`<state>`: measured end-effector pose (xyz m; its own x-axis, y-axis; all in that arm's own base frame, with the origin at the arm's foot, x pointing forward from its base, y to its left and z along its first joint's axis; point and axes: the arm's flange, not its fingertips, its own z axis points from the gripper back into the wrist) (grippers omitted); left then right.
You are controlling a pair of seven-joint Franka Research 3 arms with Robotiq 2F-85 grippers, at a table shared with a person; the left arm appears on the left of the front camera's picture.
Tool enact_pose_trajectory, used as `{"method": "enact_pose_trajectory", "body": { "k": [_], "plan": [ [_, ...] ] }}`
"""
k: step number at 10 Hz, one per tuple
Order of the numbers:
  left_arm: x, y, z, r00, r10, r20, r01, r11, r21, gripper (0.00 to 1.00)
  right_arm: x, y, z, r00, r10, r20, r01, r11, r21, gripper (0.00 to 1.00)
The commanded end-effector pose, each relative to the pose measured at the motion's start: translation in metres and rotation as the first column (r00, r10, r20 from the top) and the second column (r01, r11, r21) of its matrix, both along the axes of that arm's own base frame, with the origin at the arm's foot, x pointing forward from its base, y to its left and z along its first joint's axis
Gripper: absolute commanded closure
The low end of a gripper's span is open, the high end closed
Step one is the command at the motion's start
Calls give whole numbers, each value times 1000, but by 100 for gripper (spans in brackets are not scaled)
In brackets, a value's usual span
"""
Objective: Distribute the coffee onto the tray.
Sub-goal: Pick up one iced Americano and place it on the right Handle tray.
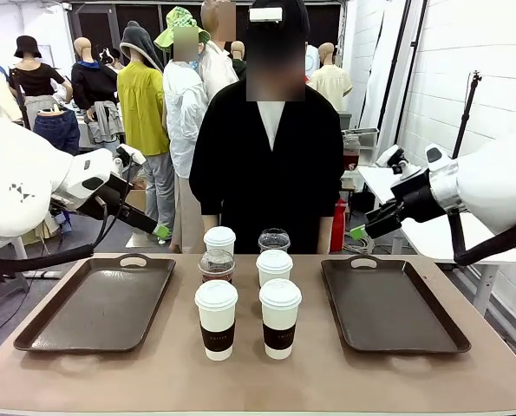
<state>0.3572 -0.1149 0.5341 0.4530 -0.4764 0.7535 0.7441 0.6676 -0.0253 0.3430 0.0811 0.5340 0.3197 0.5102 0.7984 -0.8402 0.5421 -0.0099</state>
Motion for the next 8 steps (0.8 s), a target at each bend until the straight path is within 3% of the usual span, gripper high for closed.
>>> {"method": "enact_pose_trajectory", "body": {
  "k": [1,4,5,8],
  "plan": [
    [-9,8,-28,999,-25,23,27,997,-75,0,-1,2,-24,997,71,-15,-71,997,43,0],
    [-14,7,-24,999,4,54,-1,998,-67,0,6,7,-27,997,72,-13,-72,996,49,0],
    [6,5,-2,1000,3,6,-2,999,-54,0,4,4,-12,998,58,-18,-57,998,39,0],
    [6,5,-2,1000,3,6,-2,999,-54,0,4,4,-12,998,58,-18,-57,998,39,0]
  ]
}}
